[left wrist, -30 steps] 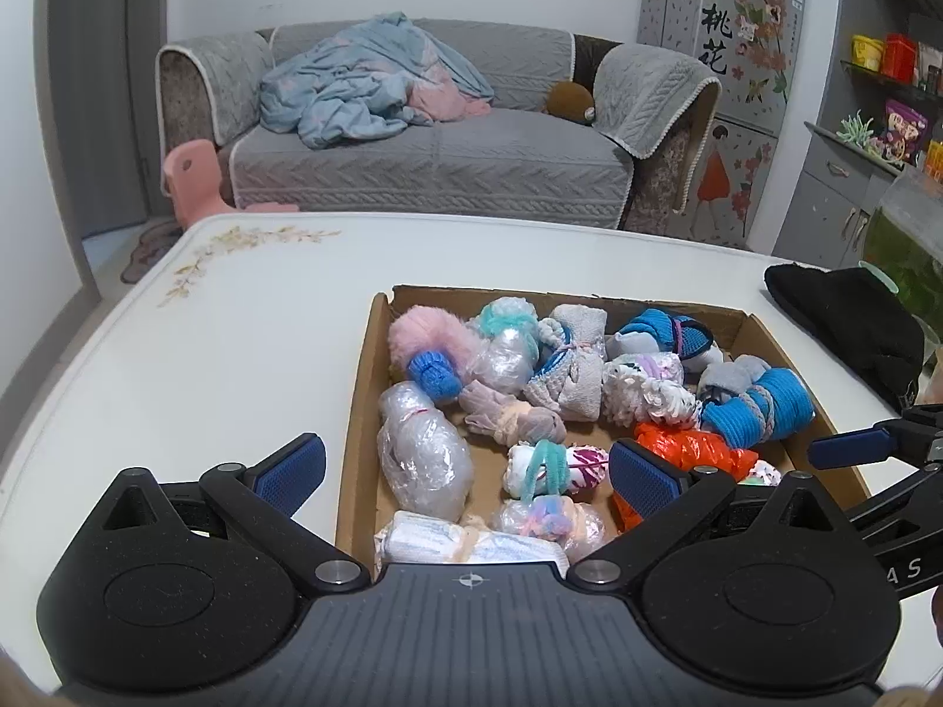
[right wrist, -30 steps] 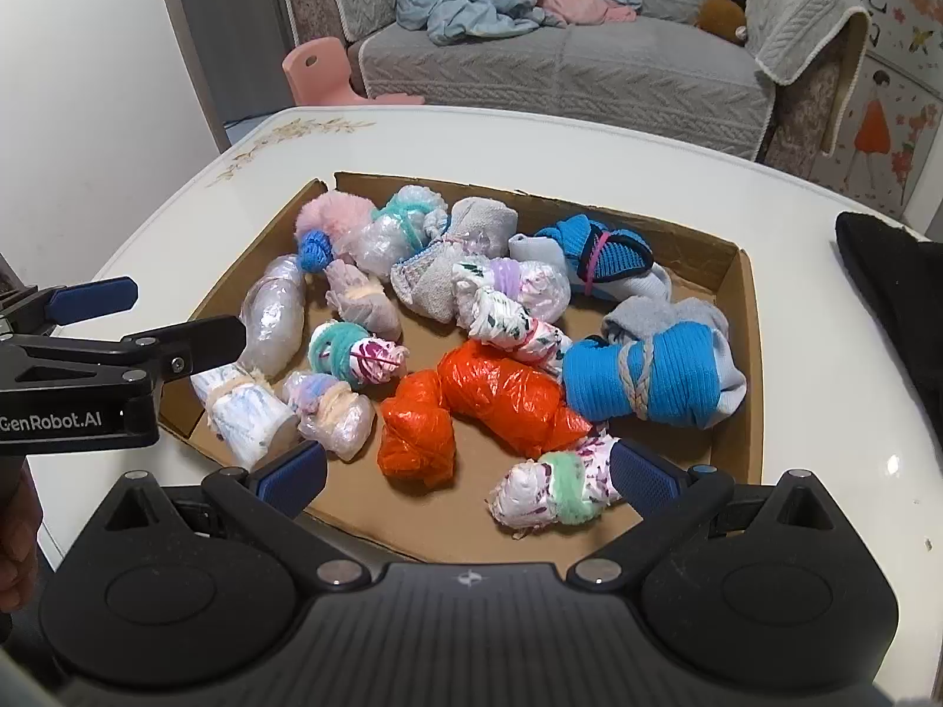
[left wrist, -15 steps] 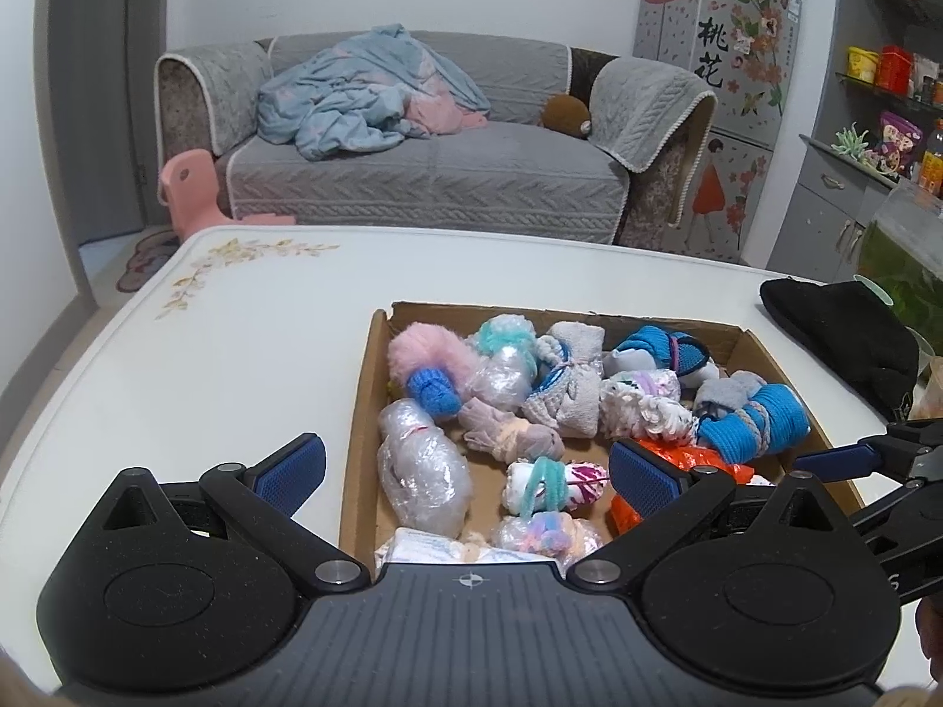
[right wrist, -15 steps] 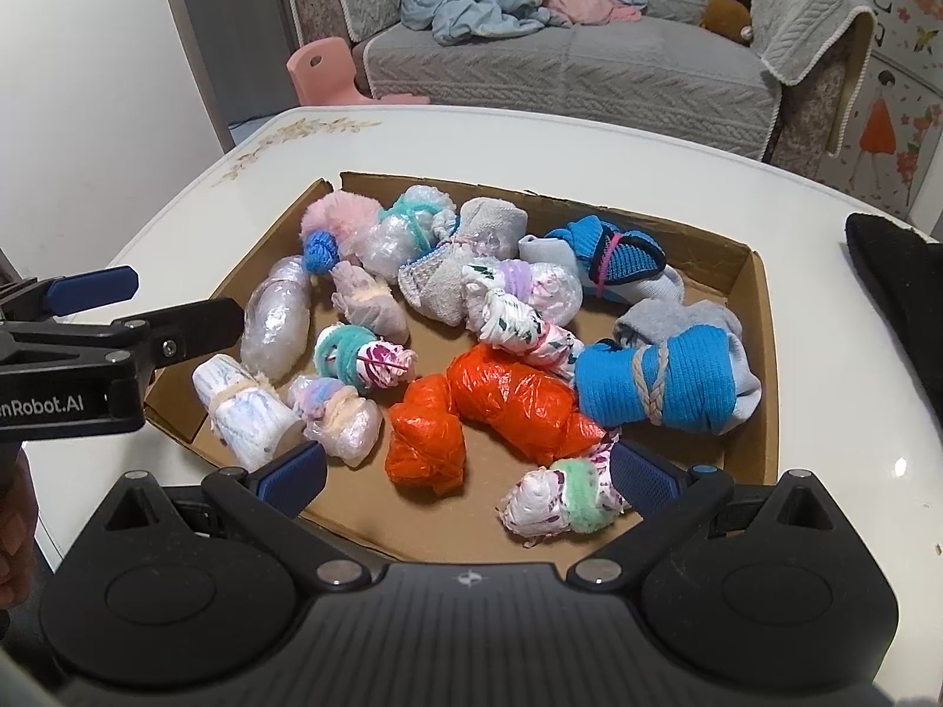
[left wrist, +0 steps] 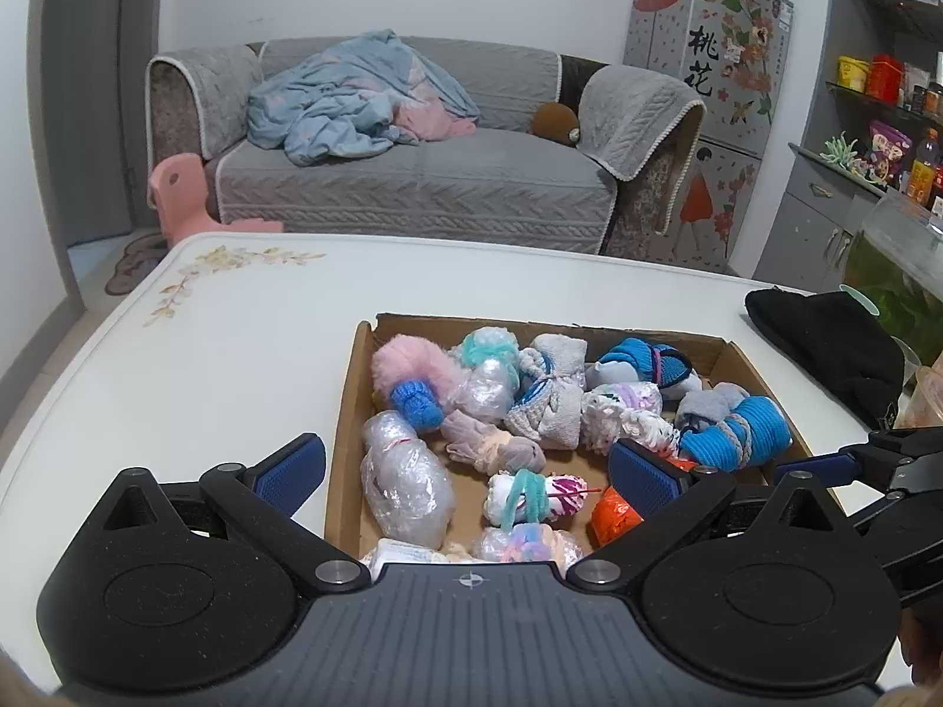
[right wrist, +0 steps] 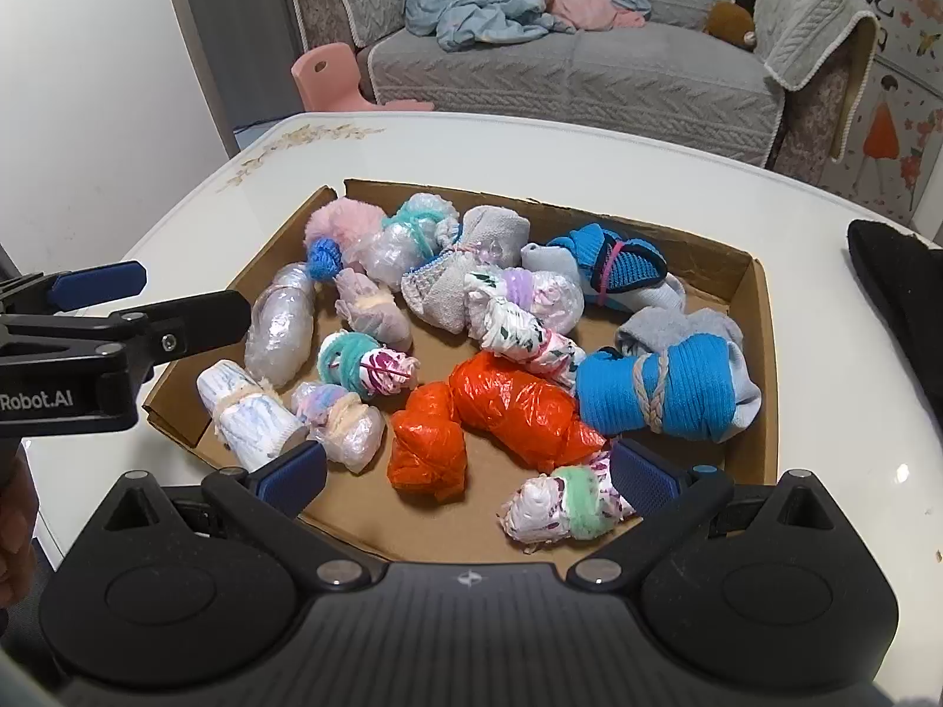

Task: Organize objects

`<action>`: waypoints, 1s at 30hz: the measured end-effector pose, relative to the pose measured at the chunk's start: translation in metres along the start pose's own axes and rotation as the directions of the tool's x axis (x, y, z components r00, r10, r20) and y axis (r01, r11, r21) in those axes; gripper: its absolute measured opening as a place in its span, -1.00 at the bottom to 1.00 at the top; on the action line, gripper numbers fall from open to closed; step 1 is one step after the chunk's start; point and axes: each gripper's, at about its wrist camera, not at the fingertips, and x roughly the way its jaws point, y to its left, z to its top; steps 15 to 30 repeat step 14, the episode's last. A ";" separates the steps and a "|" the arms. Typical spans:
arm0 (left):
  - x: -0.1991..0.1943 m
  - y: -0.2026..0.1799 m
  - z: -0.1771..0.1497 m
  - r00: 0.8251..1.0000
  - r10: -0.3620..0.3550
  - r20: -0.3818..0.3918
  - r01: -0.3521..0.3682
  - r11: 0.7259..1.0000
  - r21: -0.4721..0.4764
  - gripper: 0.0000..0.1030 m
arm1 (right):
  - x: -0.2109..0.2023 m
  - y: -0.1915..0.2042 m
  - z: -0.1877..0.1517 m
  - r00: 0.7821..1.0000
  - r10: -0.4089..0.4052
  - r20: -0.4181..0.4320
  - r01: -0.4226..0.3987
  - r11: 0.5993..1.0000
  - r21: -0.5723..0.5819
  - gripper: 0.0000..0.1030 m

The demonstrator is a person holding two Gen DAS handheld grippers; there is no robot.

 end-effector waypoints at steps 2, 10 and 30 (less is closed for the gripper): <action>0.001 0.001 0.000 1.000 -0.004 -0.006 0.004 1.000 -0.018 0.99 | 0.000 0.000 0.000 1.000 0.001 0.001 -0.001 1.000 -0.002 0.98; 0.004 -0.011 -0.003 0.995 0.098 -0.017 -0.097 0.994 0.056 0.99 | -0.002 -0.002 -0.002 1.000 0.003 0.003 -0.003 1.000 0.004 0.98; 0.001 -0.013 -0.004 0.995 0.098 0.002 -0.098 0.993 0.071 0.99 | -0.002 -0.003 -0.001 1.000 0.000 0.004 0.000 1.000 0.005 0.98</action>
